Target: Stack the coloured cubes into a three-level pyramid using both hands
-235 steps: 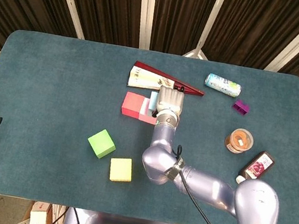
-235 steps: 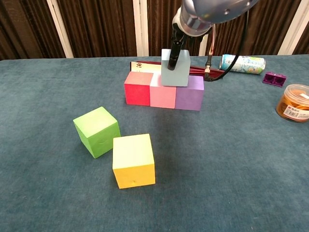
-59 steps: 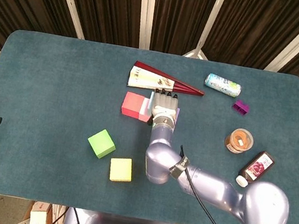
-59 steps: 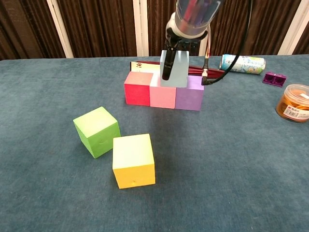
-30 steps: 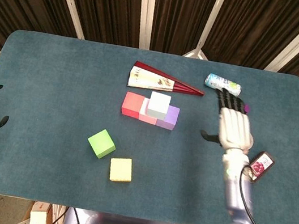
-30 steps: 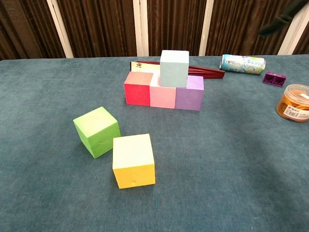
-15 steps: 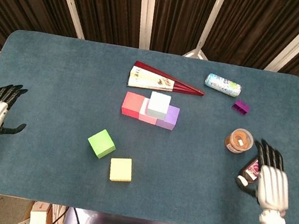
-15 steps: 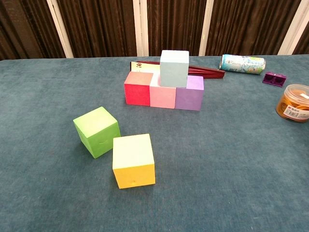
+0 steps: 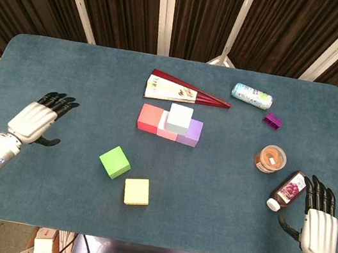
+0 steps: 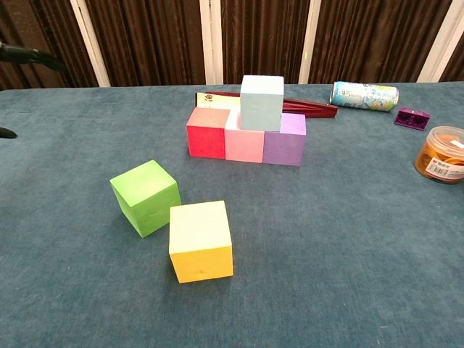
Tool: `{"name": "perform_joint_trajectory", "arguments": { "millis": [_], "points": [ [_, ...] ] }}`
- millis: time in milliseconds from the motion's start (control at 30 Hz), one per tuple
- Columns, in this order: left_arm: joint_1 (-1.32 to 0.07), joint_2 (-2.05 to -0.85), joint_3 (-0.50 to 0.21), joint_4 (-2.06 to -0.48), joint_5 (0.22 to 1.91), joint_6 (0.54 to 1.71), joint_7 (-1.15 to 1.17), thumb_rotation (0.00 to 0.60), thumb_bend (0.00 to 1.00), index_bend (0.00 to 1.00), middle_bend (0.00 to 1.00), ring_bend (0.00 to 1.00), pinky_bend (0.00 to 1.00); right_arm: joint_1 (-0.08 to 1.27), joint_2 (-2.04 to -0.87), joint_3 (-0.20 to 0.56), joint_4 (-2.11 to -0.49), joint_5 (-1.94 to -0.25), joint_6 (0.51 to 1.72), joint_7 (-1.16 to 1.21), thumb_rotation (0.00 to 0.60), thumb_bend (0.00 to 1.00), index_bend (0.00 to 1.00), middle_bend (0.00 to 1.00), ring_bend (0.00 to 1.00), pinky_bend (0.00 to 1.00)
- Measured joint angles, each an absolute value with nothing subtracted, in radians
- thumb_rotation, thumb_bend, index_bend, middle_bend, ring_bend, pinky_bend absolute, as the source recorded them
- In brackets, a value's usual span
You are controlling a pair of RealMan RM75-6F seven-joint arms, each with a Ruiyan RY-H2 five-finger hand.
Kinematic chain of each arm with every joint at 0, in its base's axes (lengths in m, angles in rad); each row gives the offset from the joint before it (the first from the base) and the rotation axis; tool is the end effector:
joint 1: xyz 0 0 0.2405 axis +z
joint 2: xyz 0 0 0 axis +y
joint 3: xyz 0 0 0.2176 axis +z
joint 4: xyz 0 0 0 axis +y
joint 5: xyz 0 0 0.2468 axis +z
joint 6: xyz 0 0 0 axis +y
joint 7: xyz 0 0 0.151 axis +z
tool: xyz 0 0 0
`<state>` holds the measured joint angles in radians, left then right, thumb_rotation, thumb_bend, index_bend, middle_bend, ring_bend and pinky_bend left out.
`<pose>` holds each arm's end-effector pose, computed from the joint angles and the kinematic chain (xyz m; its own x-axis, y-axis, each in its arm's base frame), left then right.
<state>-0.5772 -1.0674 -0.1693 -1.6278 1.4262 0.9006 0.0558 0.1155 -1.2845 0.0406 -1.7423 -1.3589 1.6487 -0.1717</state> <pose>-0.1915 0.3310 0.0672 0.5579 0.2114 0.8026 0.7999 -0.3946 -0.4521 -0.2456 -0.1862 0.0780 0.2827 0.1129 0.9526 -0.9563 0.1107 0.2707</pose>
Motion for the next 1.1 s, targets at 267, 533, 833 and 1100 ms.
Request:
{"name": "perform_joint_trajectory", "arguments": {
  "millis": [267,533,833,1100],
  "points": [
    [-0.696,-1.063,-0.15,-1.636,1.458,0.73,0.053,0.6,0.23,0.09,0.06,0.0,0.0,0.104,-1.293,0.067,-1.747,-1.319,1.621,-0.179,0.6,0.21,0.0,0.0,0.0,0.0],
    [-0.793,-1.089,-0.133,-1.642,1.466,0.628,0.117,0.6,0.23,0.09,0.06,0.0,0.0,0.102,-1.307,0.092,-1.763,-1.265,1.587,-0.218,0.6,0.21,0.0,0.0,0.0,0.0],
    [-0.844,-1.179,-0.122,-1.601,1.47,0.621,0.126,0.6,0.23,0.11,0.09,0.0,0.0,0.097,-1.31,0.111,-1.794,-1.212,1.553,-0.26,0.6,0.21,0.0,0.0,0.0,0.0],
    [-0.852,-1.225,-0.105,-1.586,1.447,0.635,0.128,0.6,0.23,0.14,0.13,0.0,0.0,0.091,-1.301,0.118,-1.809,-1.208,1.54,-0.256,0.6,0.21,0.0,0.0,0.0,0.0]
  ]
}}
